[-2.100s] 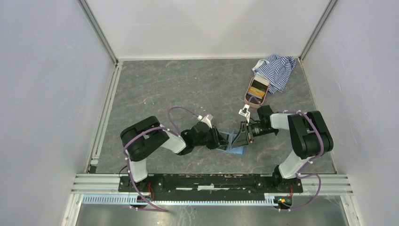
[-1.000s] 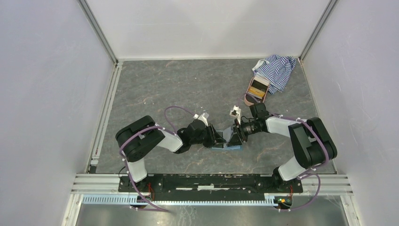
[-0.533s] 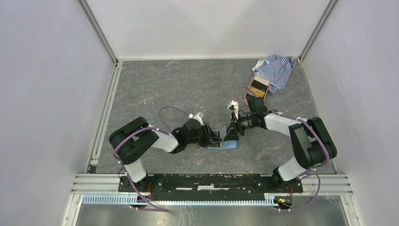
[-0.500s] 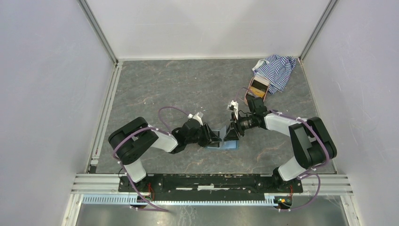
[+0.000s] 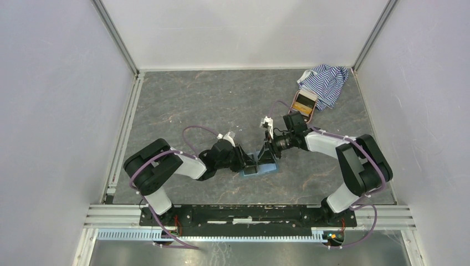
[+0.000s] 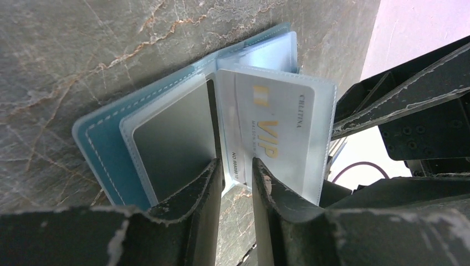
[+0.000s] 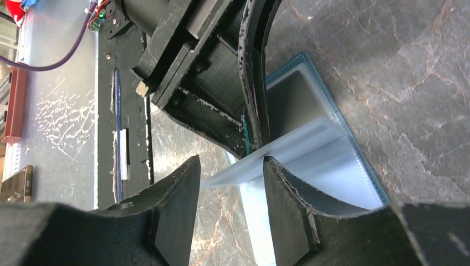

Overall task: Put the credit cards into the card holder
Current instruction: Insert the credit card into the card holder.

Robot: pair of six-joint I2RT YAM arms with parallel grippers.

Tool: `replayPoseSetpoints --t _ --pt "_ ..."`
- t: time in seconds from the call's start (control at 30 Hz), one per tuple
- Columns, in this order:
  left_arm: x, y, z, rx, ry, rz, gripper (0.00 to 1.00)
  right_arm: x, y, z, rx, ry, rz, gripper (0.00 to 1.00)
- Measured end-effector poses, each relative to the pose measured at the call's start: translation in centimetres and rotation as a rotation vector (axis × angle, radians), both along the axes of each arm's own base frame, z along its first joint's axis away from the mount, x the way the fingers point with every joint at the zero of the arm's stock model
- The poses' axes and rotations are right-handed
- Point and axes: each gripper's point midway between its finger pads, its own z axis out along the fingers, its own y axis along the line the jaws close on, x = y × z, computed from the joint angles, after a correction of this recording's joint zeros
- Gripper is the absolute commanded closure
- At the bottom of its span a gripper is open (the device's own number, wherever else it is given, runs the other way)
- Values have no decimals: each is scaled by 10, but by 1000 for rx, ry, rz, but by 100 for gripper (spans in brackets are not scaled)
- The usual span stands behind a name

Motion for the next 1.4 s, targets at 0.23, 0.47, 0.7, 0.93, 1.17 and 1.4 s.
replayPoseSetpoints --t 0.23,0.47,0.7,0.93,1.17,1.4 --pt "0 6 5 -3 -5 12 64 5 12 1 12 19 1 48" --pt "1 17 8 -9 -12 34 63 4 17 1 17 33 3 48" --pt "-1 36 3 -15 7 76 62 -1 22 -3 24 61 21 48" --pt "-2 45 5 -30 5 95 62 -2 22 -6 19 70 20 54" --pt "-1 57 12 -20 -2 126 62 6 19 -16 -33 55 -21 79" --pt "6 70 42 47 -91 151 59 2 17 -38 -100 90 -33 85"
